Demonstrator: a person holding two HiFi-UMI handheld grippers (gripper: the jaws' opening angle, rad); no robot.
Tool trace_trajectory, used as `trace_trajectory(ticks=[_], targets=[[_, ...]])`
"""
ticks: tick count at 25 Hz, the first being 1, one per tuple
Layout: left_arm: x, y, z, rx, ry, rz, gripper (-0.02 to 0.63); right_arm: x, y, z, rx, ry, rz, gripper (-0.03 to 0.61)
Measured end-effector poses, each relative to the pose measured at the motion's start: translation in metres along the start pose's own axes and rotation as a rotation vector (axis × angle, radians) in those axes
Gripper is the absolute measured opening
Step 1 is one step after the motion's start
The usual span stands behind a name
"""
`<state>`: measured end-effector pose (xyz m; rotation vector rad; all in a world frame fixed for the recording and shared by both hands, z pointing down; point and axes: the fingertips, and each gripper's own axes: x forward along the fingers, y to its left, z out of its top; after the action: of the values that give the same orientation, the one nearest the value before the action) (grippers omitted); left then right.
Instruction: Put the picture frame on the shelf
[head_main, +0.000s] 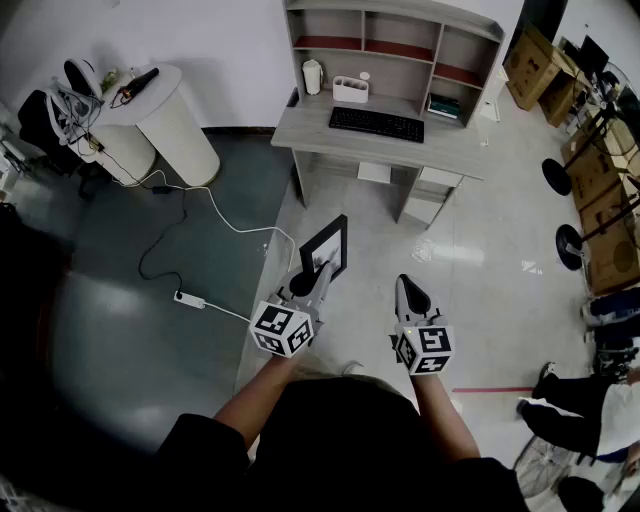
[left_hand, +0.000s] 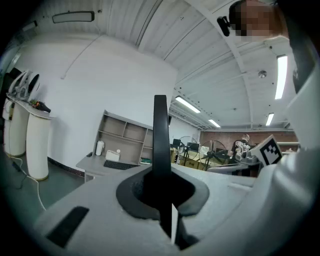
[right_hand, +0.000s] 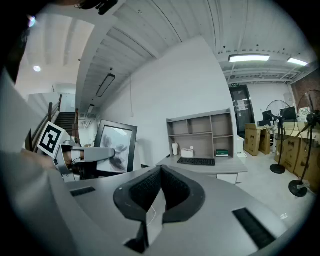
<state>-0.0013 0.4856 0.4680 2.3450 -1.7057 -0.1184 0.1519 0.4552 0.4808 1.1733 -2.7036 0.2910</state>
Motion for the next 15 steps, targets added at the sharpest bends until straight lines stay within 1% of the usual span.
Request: trace_trajectory(ticks=[5,7,9,12,15], targets=[[0.0,-0.017,-0.013,-0.033,0.023,-0.061,0.025,-0.014,-0.003,-0.006,0.036,-0.033,0.036,0.011],[-0.003,-0.022,-0.017,-0.03,0.041,-0.077,0.025,-0.02,-0.003,-0.008,0.046,-0.042,0.054,0.011],[-0.002,-0.019,-0.018,-0.03,0.048,-0.079,0.025,-0.02,-0.006,-0.009,0.046,-0.047,0.064,0.011],[-0.001,-0.004,-0.02,-0.057,0.053,-0.059,0.025,-0.017,-0.008,-0.011,0.059,-0.037,0.057,0.011],[0.009,0.011,-0.026,-0.066,0.065,-0.054,0.025,-0.007,-0.013,-0.025,0.067,-0.01,0.055,0.011]])
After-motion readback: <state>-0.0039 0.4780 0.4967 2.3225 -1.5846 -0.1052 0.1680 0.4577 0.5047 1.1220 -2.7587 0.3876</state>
